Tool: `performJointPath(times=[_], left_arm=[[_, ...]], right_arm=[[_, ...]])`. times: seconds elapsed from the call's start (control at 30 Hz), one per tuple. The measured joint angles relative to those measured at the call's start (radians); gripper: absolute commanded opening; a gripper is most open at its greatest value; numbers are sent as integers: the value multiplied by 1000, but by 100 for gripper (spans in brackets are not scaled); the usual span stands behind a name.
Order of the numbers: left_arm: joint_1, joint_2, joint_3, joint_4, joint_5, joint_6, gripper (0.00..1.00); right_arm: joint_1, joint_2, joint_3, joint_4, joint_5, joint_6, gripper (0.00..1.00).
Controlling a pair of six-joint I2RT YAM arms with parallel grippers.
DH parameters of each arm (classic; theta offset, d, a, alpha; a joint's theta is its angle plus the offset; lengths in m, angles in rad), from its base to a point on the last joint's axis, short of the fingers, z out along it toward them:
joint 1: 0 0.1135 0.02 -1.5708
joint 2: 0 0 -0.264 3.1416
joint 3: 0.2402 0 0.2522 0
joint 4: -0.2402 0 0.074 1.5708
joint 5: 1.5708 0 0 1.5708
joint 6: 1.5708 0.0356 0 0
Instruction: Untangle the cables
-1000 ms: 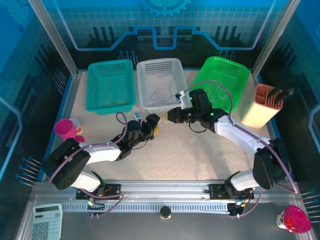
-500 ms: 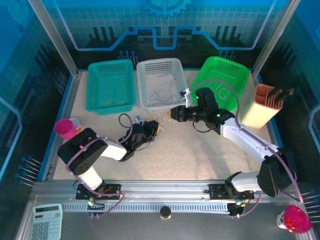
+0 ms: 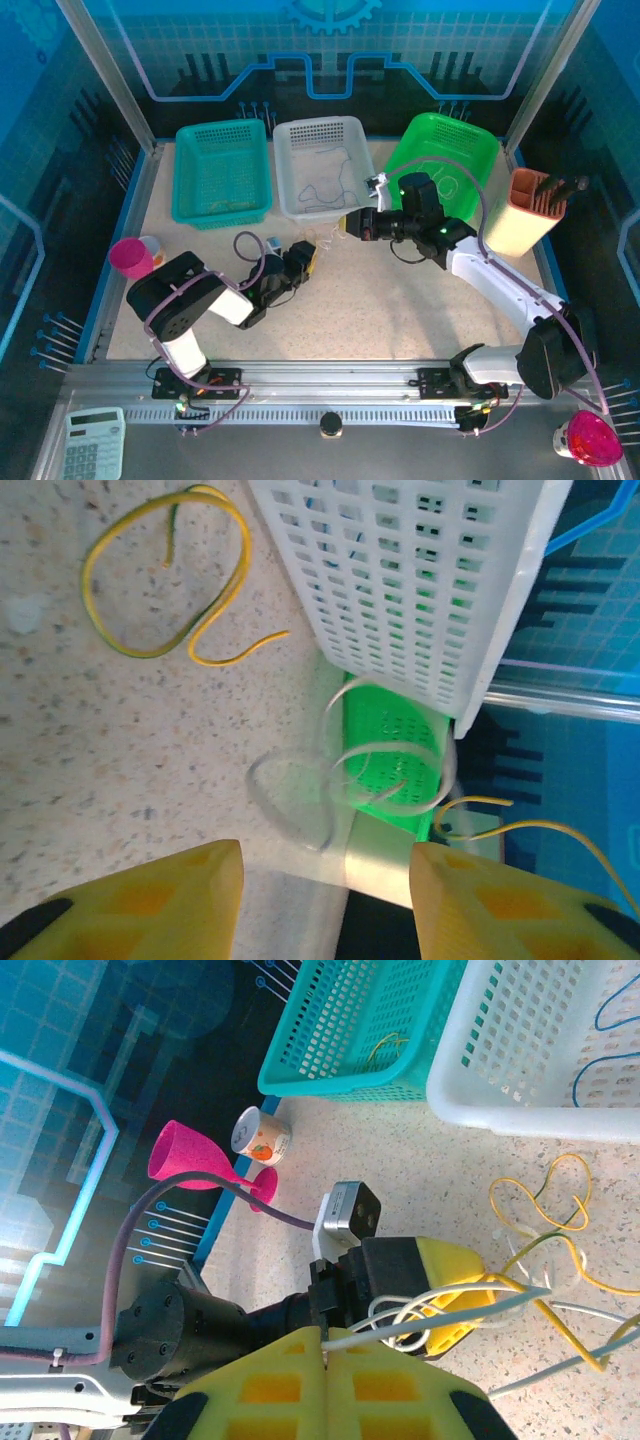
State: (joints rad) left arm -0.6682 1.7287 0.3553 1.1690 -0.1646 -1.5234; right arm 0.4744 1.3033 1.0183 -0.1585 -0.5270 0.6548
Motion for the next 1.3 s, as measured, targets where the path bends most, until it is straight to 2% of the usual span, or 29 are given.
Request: performJointPath(times=[0.17,0.73,1.3], left_arm=[[5,-3,-14,0,4,28,60],[5,-35,-33,21,30,59,70],[5,-101,10,-51,29,-35,79]], right_arm=[[-6,0,13,-5,-5,0,0],[-6,0,22,-5,-16,11,0],[-6,-3,27,-4,-29,33,0]])
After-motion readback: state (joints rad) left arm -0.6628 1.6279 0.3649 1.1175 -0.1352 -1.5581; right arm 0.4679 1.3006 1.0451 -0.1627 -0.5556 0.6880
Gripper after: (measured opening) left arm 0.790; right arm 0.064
